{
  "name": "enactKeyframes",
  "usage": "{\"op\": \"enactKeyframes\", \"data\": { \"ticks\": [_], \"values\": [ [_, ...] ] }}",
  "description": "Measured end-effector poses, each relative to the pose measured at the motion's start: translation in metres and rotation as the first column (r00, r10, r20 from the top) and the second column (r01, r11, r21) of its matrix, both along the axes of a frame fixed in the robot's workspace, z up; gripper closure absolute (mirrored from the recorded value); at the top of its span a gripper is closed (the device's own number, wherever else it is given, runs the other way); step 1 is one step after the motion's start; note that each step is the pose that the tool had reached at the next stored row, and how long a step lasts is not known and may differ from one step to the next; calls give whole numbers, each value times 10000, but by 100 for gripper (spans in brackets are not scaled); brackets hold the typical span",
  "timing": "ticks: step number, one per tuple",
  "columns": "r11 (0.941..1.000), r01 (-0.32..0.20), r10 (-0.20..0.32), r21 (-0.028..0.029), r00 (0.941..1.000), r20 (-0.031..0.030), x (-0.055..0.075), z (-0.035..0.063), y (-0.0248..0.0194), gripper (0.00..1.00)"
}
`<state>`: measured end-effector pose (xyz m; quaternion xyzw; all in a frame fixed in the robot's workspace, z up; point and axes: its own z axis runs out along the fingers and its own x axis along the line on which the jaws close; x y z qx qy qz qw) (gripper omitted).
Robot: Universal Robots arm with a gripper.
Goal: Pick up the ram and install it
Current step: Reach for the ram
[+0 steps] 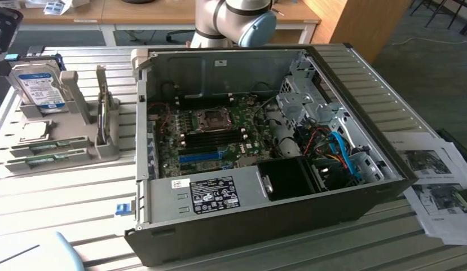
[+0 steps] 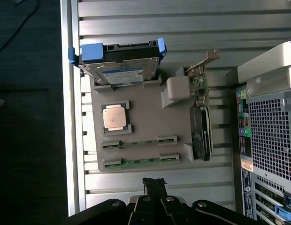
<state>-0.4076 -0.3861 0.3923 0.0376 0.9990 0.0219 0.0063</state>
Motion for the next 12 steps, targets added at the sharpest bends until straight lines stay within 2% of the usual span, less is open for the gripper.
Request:
{"op": "enactKeyframes", "data": {
  "ticks": [7,12],
  "values": [
    [10000,0,0,0,10000,0,0,-9,145,91],
    [10000,0,0,0,10000,1,0,-12,213,91]
  ]
}}
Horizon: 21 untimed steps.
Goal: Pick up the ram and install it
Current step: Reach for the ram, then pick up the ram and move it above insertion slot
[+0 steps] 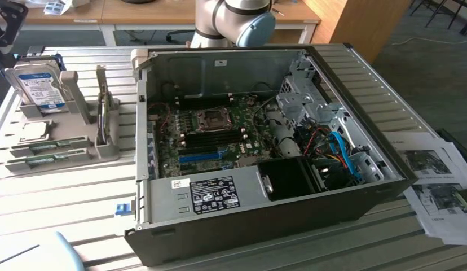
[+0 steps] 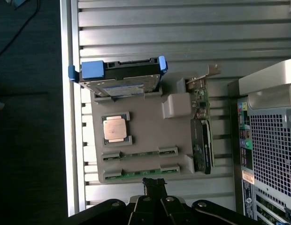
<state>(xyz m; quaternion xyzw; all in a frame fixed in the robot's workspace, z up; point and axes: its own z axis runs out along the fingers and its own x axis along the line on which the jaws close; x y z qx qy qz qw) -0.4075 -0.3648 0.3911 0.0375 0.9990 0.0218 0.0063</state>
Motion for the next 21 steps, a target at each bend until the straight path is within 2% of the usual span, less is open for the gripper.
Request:
{"op": "enactKeyframes", "data": {
  "ticks": [4,21],
  "values": [
    [10000,0,0,0,10000,1,0,-3,44,91],
    [10000,-64,64,0,10000,-1,0,-2,46,91]
  ]
}}
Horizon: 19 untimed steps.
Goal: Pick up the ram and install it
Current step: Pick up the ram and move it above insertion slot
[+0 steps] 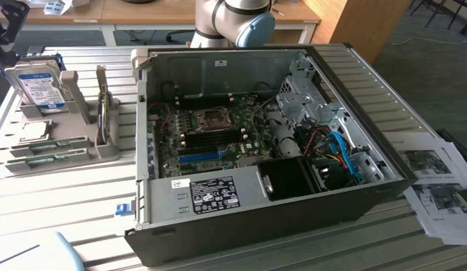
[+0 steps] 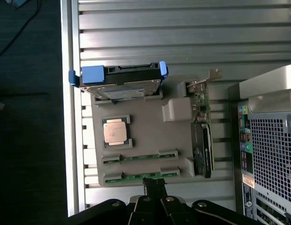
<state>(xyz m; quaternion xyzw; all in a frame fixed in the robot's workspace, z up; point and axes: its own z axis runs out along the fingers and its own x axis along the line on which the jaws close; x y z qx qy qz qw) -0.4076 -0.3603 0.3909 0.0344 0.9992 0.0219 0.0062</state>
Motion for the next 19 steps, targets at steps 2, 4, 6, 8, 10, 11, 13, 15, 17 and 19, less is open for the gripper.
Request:
{"op": "enactKeyframes", "data": {
  "ticks": [2,4,6,8,10,11,13,15,17,19],
  "values": [
    [10000,-70,70,0,10000,1,0,0,0,91],
    [9999,-168,168,-1,9999,1,0,0,0,91],
    [9996,-287,287,0,9996,1,0,0,0,91],
    [9992,-405,405,0,9992,1,0,0,0,91],
    [9985,-542,542,0,9985,1,0,0,0,91],
    [9981,-618,618,-1,9981,1,0,0,0,91],
    [9970,-779,779,0,9970,1,0,-1,0,91],
    [9939,-1098,1098,0,9939,1,0,0,0,91],
    [9917,-1284,1284,0,9917,0,0,0,0,91],
    [9887,-1502,1502,0,9887,1,0,-1,0,91]
  ]
}}
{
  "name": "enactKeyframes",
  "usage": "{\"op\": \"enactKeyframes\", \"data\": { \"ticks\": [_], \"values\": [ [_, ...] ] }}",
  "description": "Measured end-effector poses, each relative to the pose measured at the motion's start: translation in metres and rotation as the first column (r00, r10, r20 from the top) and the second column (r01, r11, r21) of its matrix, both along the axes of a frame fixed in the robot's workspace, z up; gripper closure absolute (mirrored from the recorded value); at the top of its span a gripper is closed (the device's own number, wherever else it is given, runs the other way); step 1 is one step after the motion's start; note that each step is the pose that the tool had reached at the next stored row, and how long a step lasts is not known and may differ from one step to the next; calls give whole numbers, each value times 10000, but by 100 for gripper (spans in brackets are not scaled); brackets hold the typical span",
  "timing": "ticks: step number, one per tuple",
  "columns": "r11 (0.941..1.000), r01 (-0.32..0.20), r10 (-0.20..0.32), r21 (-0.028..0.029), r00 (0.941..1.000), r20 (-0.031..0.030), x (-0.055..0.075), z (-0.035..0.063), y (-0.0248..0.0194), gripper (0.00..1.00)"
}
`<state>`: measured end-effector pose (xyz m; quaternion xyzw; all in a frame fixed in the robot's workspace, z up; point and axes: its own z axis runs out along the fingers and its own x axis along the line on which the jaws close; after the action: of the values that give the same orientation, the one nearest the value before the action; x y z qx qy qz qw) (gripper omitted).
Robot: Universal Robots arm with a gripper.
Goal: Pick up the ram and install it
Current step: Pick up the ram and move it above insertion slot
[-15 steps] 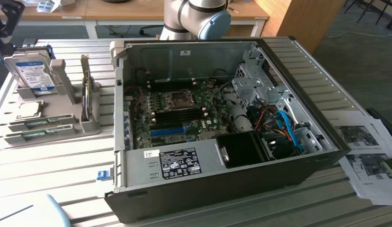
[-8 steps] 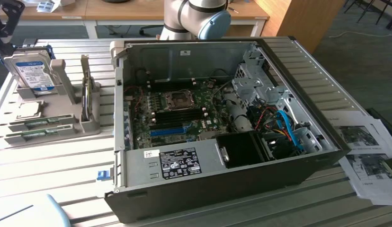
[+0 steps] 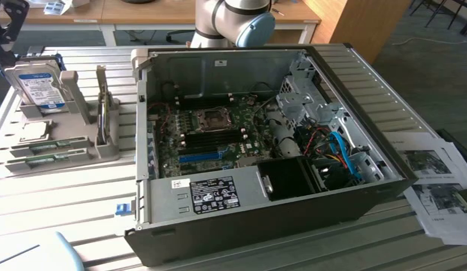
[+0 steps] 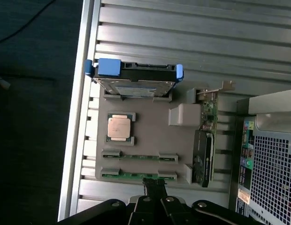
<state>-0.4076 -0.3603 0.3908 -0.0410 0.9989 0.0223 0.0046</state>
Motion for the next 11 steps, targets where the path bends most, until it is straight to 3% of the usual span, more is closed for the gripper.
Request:
{"op": "enactKeyframes", "data": {
  "ticks": [11],
  "values": [
    [9931,-1172,1172,0,9931,-1,0,0,0,91]
  ]
}}
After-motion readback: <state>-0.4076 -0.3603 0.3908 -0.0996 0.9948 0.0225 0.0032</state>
